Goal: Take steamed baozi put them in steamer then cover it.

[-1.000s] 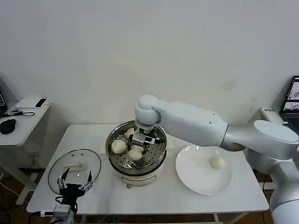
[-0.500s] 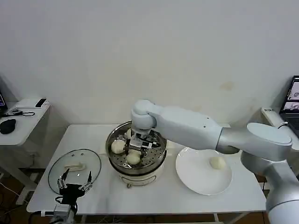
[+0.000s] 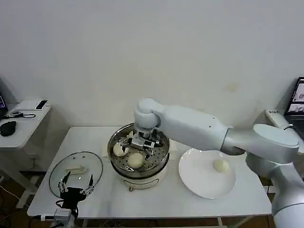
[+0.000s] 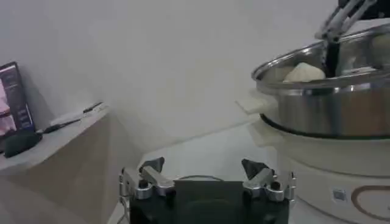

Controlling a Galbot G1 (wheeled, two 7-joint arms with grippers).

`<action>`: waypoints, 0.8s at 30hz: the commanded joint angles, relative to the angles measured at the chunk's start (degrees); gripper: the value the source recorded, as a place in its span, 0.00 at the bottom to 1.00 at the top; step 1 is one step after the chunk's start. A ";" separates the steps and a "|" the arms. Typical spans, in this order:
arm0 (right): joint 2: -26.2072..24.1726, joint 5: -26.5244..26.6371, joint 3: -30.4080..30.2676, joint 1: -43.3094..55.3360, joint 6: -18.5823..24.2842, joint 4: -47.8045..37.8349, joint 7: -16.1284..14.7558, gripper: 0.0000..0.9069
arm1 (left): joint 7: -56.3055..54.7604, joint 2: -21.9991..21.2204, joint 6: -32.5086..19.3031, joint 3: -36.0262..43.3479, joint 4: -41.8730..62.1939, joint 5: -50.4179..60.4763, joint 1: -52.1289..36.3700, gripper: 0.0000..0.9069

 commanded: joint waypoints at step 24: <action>-37.25 5.76 20.35 -17.53 -35.51 -1.77 0.60 1.00 | 0.74 2.72 0.45 0.82 0.45 -5.63 -1.69 1.00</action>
